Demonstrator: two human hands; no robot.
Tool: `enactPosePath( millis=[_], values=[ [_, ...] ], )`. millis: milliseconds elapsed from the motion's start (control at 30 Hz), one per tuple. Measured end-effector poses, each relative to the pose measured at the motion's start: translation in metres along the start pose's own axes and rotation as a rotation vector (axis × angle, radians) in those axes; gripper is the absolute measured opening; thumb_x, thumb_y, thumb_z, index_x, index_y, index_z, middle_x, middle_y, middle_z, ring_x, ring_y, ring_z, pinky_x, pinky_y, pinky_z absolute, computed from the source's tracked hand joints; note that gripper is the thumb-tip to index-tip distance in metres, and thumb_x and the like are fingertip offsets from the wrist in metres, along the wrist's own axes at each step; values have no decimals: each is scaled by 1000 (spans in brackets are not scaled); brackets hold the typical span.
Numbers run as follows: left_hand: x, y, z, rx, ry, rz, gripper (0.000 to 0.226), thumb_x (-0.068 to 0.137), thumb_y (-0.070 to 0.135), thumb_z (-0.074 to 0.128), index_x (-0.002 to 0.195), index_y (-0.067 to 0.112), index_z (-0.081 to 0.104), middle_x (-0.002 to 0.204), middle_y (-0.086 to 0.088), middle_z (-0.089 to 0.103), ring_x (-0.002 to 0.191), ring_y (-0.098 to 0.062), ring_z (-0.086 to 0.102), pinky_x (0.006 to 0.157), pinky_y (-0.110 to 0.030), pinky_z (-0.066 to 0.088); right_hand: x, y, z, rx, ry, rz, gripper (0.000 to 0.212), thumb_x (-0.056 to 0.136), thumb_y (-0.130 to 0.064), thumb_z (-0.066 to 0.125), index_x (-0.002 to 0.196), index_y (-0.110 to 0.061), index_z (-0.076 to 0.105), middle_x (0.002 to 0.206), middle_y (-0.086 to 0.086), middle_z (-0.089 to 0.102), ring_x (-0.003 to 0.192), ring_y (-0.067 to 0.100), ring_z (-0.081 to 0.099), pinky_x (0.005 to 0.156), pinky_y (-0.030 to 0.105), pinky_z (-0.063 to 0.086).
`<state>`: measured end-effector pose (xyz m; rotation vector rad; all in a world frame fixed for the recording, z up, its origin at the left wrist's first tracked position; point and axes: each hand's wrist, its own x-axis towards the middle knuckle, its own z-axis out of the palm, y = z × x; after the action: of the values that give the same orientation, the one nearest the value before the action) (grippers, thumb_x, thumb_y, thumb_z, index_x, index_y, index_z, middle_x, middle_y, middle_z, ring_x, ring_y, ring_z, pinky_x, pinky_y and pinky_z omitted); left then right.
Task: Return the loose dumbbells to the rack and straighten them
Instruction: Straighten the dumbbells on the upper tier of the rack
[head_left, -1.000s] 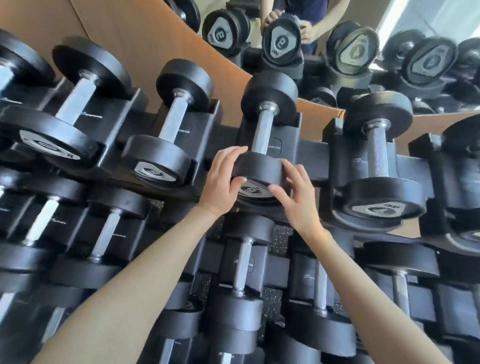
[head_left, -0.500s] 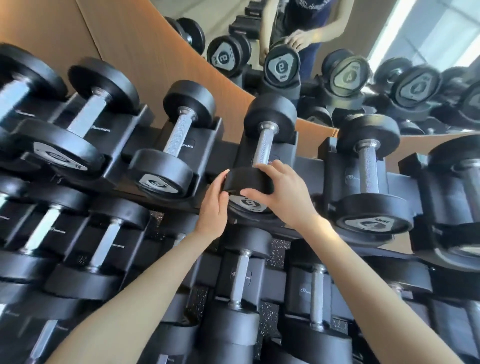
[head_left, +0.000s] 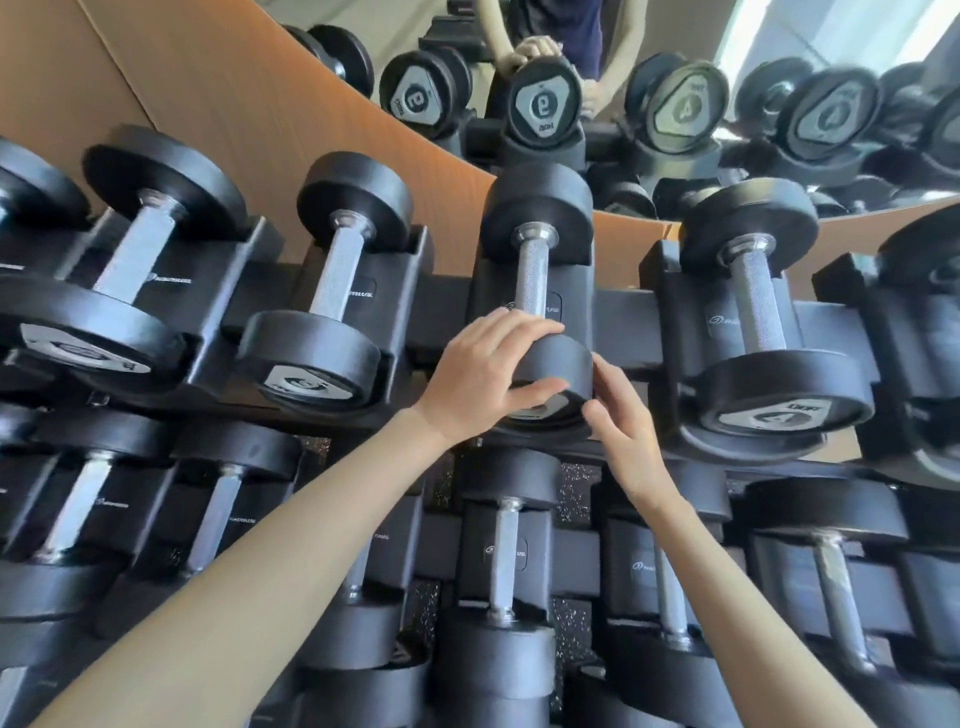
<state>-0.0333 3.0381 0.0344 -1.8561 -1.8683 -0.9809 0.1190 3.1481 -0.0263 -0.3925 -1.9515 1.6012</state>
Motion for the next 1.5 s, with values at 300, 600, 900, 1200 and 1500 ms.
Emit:
enactPosePath(
  millis=[300, 600, 900, 1200, 1500],
  values=[
    [-26, -21, 17, -359, 337, -248, 67, 96, 55, 30, 107, -3, 62, 104, -8, 61, 99, -19, 55, 92, -25, 41, 23, -61, 6, -346, -61, 14, 46, 70, -32, 74, 111, -24, 57, 97, 8, 53, 95, 22, 55, 95, 23, 44],
    [-49, -28, 53, -618, 600, -523, 42, 91, 23, 23, 117, 5, 51, 114, -6, 55, 109, -14, 54, 96, -29, 42, 47, -114, 45, -1165, -78, -47, 73, 64, -61, 69, 117, -11, 62, 90, 1, 52, 91, 24, 52, 79, 36, 44],
    [-50, -31, 7, -424, 2, -394, 58, 91, 47, 36, 130, 5, 44, 126, 6, 45, 114, 2, 40, 99, -8, 26, 16, -64, 9, -99, -17, 130, 60, 72, -24, 78, 127, -27, 55, 119, -12, 63, 111, 5, 57, 92, 19, 43],
    [-13, -21, 14, -330, 65, -117, 60, 86, 54, 54, 113, 1, 59, 109, -5, 61, 102, -19, 56, 94, -27, 41, 2, -6, 8, 177, 149, 36, 57, 74, -28, 68, 128, -15, 53, 128, -1, 60, 121, 13, 53, 96, 21, 43],
    [-52, -42, 48, -425, 474, -339, 71, 93, 63, 21, 115, 4, 55, 114, -7, 57, 105, -27, 55, 91, -43, 42, 35, -68, 21, -515, 64, -131, 54, 65, -50, 74, 109, -19, 68, 81, -16, 46, 73, 3, 47, 71, 20, 39]
  ],
)
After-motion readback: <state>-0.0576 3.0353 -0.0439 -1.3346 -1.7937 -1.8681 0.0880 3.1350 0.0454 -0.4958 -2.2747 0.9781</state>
